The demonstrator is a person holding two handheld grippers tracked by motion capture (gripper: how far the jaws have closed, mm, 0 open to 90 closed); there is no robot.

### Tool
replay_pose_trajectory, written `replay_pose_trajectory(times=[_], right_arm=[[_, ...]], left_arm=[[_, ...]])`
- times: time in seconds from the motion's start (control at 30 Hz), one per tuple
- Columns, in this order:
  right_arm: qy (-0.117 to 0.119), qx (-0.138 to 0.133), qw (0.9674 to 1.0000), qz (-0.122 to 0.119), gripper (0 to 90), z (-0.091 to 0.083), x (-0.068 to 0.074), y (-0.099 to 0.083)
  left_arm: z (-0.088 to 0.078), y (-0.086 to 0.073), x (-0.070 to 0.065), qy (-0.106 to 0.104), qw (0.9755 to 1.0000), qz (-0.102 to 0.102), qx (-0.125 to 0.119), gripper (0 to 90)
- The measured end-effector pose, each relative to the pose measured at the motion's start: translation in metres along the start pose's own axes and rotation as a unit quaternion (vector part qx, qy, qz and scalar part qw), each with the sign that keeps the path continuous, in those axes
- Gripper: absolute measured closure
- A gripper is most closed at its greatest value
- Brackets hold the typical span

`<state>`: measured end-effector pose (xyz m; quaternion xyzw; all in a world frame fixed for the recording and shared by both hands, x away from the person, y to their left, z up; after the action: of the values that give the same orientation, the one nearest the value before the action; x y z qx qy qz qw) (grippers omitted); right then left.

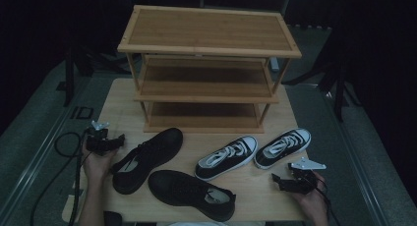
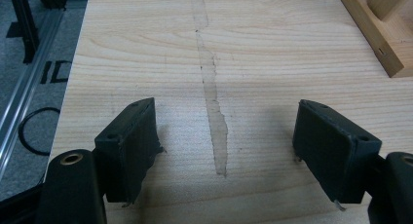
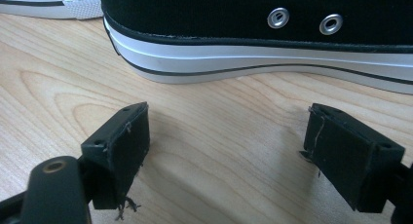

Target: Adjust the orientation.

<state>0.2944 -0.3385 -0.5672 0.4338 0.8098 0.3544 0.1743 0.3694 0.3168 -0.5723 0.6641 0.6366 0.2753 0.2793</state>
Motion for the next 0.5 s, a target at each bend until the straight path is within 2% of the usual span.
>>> replay_pose_trajectory(times=[0.1,0.27,0.3,0.33,0.5], right_arm=[[0.0,0.0,1.0,0.0,17.0,0.0,0.0,0.0],[0.0,0.0,1.0,0.0,17.0,0.0,0.0,0.0],[0.0,0.0,1.0,0.0,16.9,0.0,0.0,0.0],[0.0,0.0,1.0,0.0,17.0,0.0,0.0,0.0],[0.0,0.0,1.0,0.0,17.0,0.0,0.0,0.0]], left_arm=[[-0.0006,0.0002,0.0004,-0.004,1.0,0.004,0.002,25.5],[-0.0042,-0.0002,0.0015,-0.013,0.9998,0.011,0.004,37.4],[-0.0059,-0.0001,0.0026,-0.014,0.9998,0.013,0.008,37.4],[-0.0066,-0.0001,0.003,-0.016,0.9997,0.014,0.009,42.3],[-0.0089,0.0002,0.0047,-0.028,0.9994,0.017,0.014,48.7]])
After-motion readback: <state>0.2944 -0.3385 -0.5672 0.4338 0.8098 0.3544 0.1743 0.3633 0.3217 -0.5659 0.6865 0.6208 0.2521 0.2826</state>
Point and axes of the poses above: each handheld gripper's, and its own axes: z roughly forward along the jaws, y roughly out of its top, x roughly to its left, the point moved 1 cm from there along z, roughly forward along the jaws, and after that the axes turned 2 degrees about y, right-handed, at the moved point
